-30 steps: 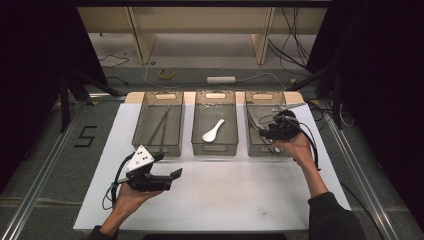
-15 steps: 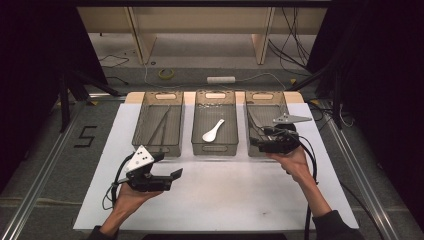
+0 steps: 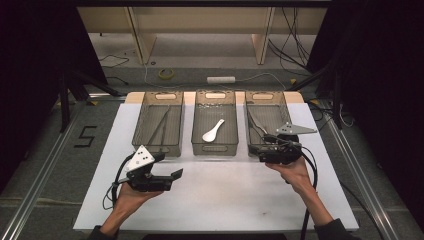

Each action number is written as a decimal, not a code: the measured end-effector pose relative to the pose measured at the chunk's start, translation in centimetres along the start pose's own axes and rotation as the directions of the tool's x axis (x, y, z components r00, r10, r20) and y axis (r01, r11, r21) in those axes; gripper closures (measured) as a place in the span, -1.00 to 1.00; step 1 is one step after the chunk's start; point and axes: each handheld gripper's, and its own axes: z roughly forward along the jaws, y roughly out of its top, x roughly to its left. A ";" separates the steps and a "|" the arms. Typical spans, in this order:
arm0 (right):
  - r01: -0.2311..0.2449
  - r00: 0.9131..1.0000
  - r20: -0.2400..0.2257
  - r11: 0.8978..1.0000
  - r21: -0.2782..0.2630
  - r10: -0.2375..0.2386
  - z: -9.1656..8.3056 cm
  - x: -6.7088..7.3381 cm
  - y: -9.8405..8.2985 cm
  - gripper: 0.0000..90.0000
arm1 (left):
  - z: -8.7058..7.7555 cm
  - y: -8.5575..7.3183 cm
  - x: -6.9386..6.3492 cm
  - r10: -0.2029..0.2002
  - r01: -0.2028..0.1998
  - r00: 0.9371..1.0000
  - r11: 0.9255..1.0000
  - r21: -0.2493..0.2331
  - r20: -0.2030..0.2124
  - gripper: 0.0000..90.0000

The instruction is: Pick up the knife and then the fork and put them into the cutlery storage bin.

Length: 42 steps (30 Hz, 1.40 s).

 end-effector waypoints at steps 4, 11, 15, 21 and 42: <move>-0.001 1.000 -0.008 1.000 -0.015 0.001 -0.4 0.3 -0.5 -0.53 | -0.1 0.0 0.0 -0.005 0.005 1.000 1.000 -0.002 -0.001 -0.67; 0.003 1.000 -0.030 0.999 -0.039 -0.005 -1.2 0.8 -1.3 -0.53 | 0.0 0.1 0.0 -0.013 0.013 1.000 1.000 -0.001 0.004 -0.67; 0.012 0.999 -0.036 0.998 -0.057 -0.014 -1.7 1.2 -1.9 -0.53 | 0.0 0.1 0.2 -0.020 0.020 1.000 1.000 -0.004 0.008 -0.67; 0.007 0.999 -0.048 0.997 -0.078 -0.011 -2.7 1.9 -3.2 -0.53 | -0.2 0.0 0.2 -0.032 0.032 0.999 0.999 -0.007 0.018 -0.67; 0.011 0.998 -0.056 0.996 -0.089 -0.016 -4.4 4.6 -6.4 -0.60 | -0.2 -0.1 0.0 -0.047 0.047 0.998 0.999 0.000 0.043 -0.67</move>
